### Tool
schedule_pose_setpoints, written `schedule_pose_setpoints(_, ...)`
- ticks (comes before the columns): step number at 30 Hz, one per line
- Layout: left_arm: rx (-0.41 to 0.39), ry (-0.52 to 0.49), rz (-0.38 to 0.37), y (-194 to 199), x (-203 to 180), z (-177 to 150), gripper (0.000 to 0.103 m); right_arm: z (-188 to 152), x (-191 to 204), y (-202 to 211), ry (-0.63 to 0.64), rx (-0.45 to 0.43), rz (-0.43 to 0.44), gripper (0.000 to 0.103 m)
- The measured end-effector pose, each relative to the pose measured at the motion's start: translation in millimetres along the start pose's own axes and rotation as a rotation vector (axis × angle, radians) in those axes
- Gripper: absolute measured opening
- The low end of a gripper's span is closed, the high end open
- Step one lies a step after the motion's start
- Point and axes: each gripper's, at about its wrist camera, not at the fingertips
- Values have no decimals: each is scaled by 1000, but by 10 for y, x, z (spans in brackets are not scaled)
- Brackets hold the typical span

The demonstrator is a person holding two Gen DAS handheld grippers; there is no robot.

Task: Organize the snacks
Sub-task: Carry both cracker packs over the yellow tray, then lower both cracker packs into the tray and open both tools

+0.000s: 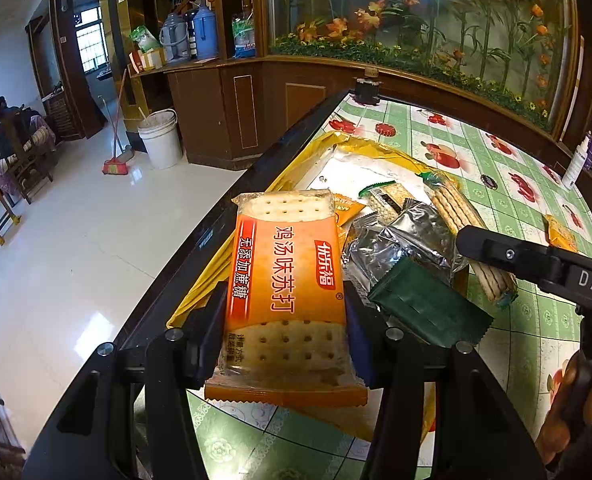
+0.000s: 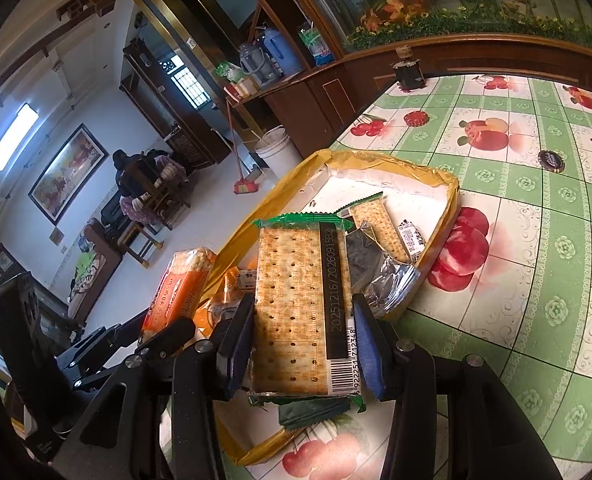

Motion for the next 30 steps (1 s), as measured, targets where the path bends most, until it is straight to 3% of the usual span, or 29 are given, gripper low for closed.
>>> schedule_pose_setpoints(20, 54, 38, -22, -286, 17, 65, 53, 236, 46, -420, 45, 19, -50, 50)
schedule_pose_setpoints(23, 56, 51, -26, -267, 42, 68, 55, 272, 66, -442, 46, 17, -45, 53)
schedule_pose_setpoints(27, 30, 55, -15, -168, 50, 97, 72, 281, 100, -402, 58, 8, -50, 58)
schedule_pose_setpoints(30, 5, 40, -11, -67, 6, 111, 73, 273, 77, -308, 50, -9, -54, 69)
Point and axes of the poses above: each gripper's, at about its wrist camera, not at the fingertips, and y roughly against the way its jaws point, x to its left, z to its top, and after that the axes turned 7 degrees about -z, right-handed
